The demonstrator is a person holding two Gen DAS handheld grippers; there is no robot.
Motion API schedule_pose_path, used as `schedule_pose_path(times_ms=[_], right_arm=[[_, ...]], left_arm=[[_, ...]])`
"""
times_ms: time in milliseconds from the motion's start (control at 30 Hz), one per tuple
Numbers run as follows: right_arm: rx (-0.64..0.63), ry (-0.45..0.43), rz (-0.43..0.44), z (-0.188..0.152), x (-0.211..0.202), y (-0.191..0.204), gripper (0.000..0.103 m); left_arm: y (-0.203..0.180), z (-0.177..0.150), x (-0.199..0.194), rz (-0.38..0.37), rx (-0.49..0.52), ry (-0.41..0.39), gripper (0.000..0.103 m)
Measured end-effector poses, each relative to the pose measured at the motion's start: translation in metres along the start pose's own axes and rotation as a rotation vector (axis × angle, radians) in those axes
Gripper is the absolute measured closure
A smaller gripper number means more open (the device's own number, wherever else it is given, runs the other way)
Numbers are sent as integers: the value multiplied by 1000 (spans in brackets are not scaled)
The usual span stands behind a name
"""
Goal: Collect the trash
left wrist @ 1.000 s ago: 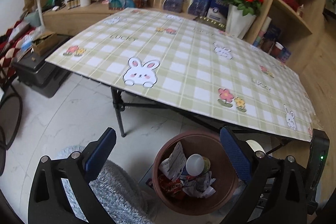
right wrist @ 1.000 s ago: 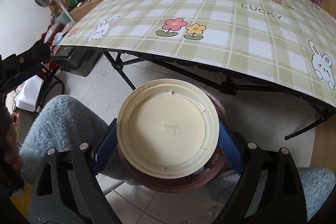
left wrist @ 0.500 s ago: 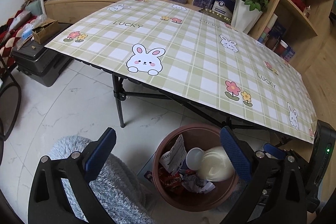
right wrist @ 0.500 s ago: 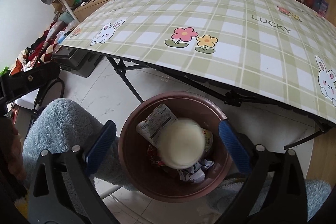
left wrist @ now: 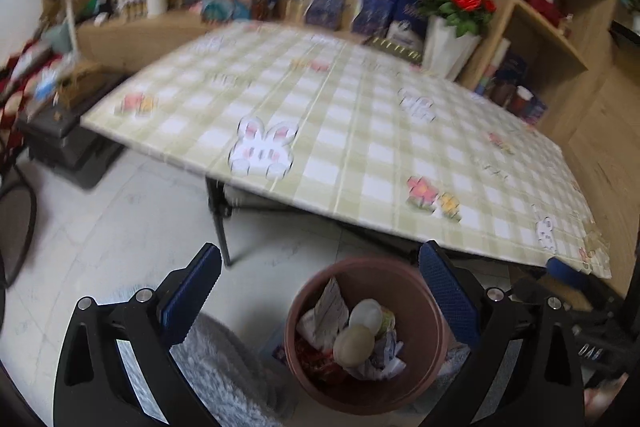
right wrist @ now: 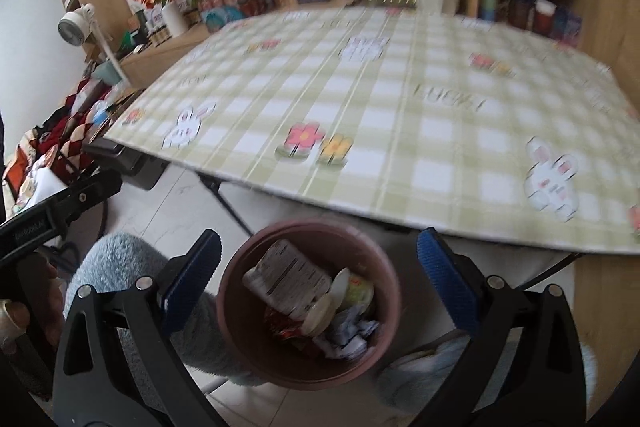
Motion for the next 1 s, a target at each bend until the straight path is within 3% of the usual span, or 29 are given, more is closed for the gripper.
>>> schedule_pose_path(times_ms=[167, 400, 667, 1000], right_arm=[[-40, -94, -69, 31, -45, 4, 6], [-68, -227, -142, 64, -100, 10, 6], [-78, -333, -201, 77, -146, 12, 6], [-71, -394, -234, 81, -178, 7, 6]], left_arm=[[-15, 32, -43, 48, 118, -192, 6], [-30, 81, -96, 36, 193, -354, 6], [-43, 104, -131, -37, 228, -430, 6], [-52, 105, -141, -91, 234, -410, 6]])
Point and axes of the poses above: each gripper's, at about its wrist camera, not at the fingertips, and x roughly the way its jaws point, y to its left, z to its top, the point moved 2 cm from there along x, roughly the way its jaws point, and after that the axes turned 13 degrees about z, right-handed, at the moved point
